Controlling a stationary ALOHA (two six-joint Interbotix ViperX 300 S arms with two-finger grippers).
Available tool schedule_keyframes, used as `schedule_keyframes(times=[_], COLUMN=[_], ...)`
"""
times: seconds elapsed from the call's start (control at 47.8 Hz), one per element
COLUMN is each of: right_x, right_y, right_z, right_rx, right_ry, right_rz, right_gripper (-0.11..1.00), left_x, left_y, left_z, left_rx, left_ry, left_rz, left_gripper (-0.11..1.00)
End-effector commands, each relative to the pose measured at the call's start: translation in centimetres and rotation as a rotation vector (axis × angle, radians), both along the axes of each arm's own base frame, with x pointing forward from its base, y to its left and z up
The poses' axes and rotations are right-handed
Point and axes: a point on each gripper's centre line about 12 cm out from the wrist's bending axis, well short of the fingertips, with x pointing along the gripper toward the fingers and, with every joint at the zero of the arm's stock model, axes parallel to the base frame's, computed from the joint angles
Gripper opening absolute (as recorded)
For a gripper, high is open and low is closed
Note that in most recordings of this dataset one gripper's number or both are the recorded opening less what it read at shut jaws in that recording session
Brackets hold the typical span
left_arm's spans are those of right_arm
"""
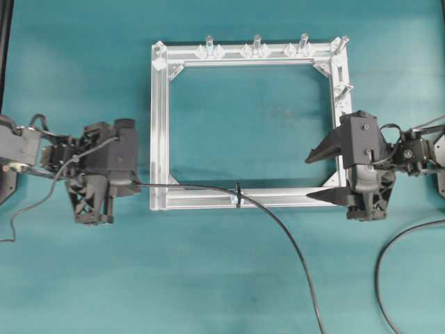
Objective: Insert the wire through the string loop located in the center.
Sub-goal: 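Pull the plug leftward with the left gripper, drawing cable through the loop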
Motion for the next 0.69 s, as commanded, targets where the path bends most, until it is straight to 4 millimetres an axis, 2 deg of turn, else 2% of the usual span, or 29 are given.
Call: schedule_keyframes(times=[0.0, 0.356, 0.669], right_x=[0.1, 0.1, 0.1], right_y=[0.1, 0.1, 0.1], right_z=[0.6, 0.7, 0.6], right_rx=[0.004, 0.004, 0.004], right_ry=[-0.023, -0.024, -0.023], right_rz=[0.001, 0.001, 0.001], right_gripper=[0.75, 0.75, 0.75], left_x=[-0.4, -2.9, -2.6], left_y=[0.0, 0.2, -0.7], left_z=[0.8, 1.1, 0.9], left_rx=[-0.019, -0.044, -0.044], left_ry=[-0.03, -0.053, -0.054], left_rz=[0.019, 0.046, 0.013], left_gripper=[0.12, 0.12, 0.12])
